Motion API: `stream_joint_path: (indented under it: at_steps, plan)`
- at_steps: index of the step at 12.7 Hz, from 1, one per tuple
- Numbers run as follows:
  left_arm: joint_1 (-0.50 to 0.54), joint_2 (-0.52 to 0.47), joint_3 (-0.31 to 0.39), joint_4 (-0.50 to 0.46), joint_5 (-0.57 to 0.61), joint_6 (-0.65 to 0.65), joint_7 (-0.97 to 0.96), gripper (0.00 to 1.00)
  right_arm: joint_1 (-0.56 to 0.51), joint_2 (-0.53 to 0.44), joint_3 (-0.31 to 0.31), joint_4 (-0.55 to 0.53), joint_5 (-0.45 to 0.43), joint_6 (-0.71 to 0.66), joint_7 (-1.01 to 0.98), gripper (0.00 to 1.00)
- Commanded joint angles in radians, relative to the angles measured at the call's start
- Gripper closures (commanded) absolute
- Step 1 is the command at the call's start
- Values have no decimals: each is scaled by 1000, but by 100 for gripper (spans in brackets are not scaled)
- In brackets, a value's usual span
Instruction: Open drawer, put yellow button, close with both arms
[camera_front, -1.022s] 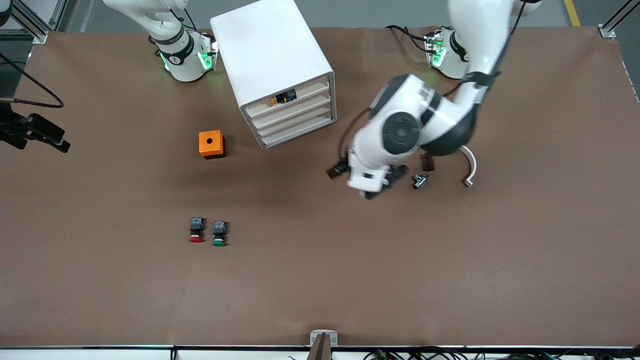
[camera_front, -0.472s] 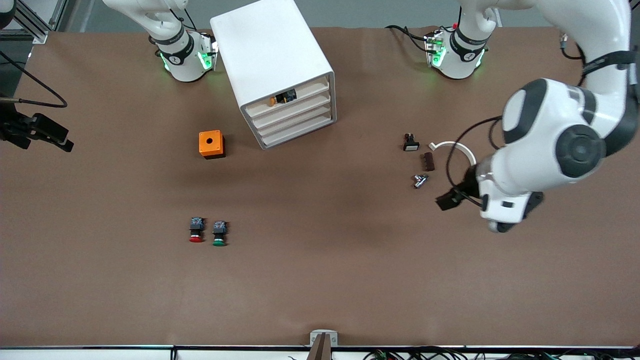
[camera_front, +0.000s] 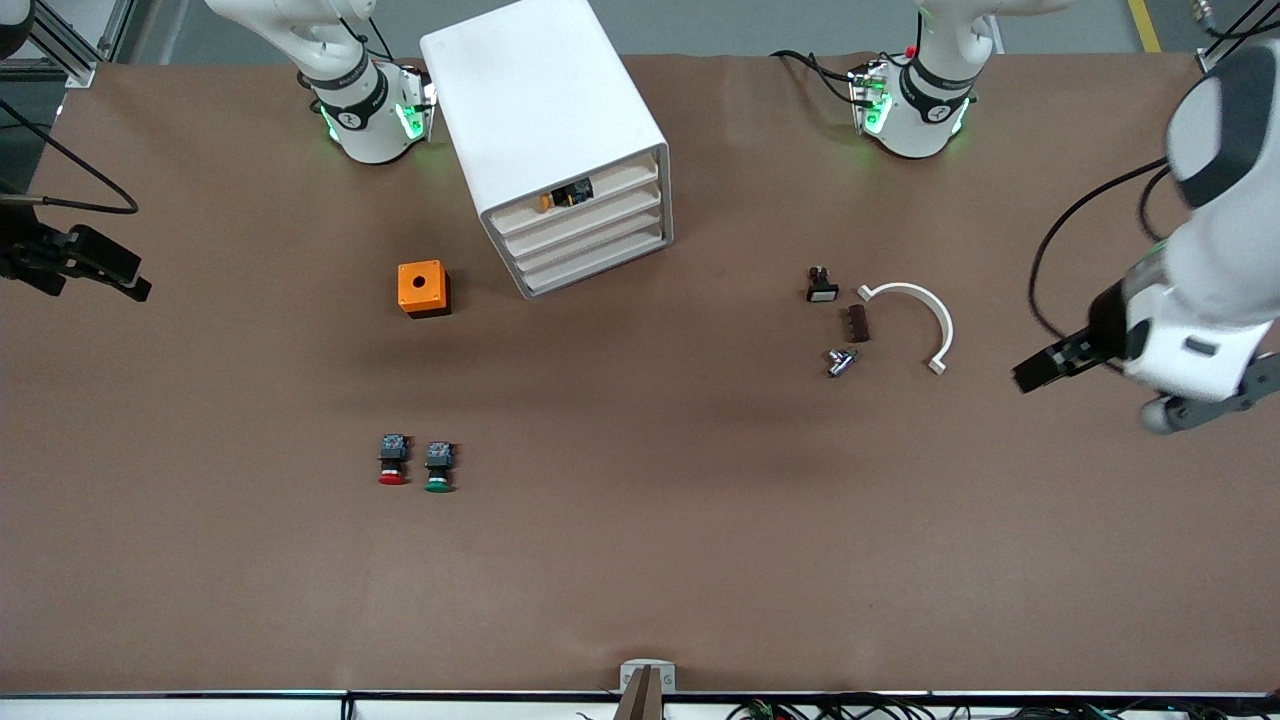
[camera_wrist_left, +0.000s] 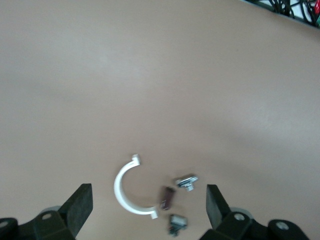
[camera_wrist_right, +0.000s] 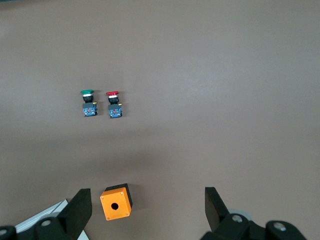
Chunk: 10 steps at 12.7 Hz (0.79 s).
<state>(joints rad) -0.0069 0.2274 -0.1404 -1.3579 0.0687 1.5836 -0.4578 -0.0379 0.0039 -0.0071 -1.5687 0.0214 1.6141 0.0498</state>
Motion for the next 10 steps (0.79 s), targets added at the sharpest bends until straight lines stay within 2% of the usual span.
stream_joint_path:
  at_steps: [1, 3, 5, 8, 10]
  plan:
    - [34, -88, -15, -30, 11, -75, 141, 0, -7, -22, 7, -19, -14, -7, 1, 0]
    - [41, -132, 13, -50, -29, -105, 226, 0, -7, -22, 7, -19, -14, -7, 2, 0]
    - [35, -210, 65, -131, -53, -105, 309, 0, -8, -21, 7, -21, -14, -14, 2, 0]
    - [24, -351, 70, -278, -55, -103, 315, 0, -7, -21, 7, -21, -14, -10, 2, 0]
    - [19, -407, 64, -331, -47, -100, 317, 0, -7, -22, 7, -21, -14, -5, 2, 0]
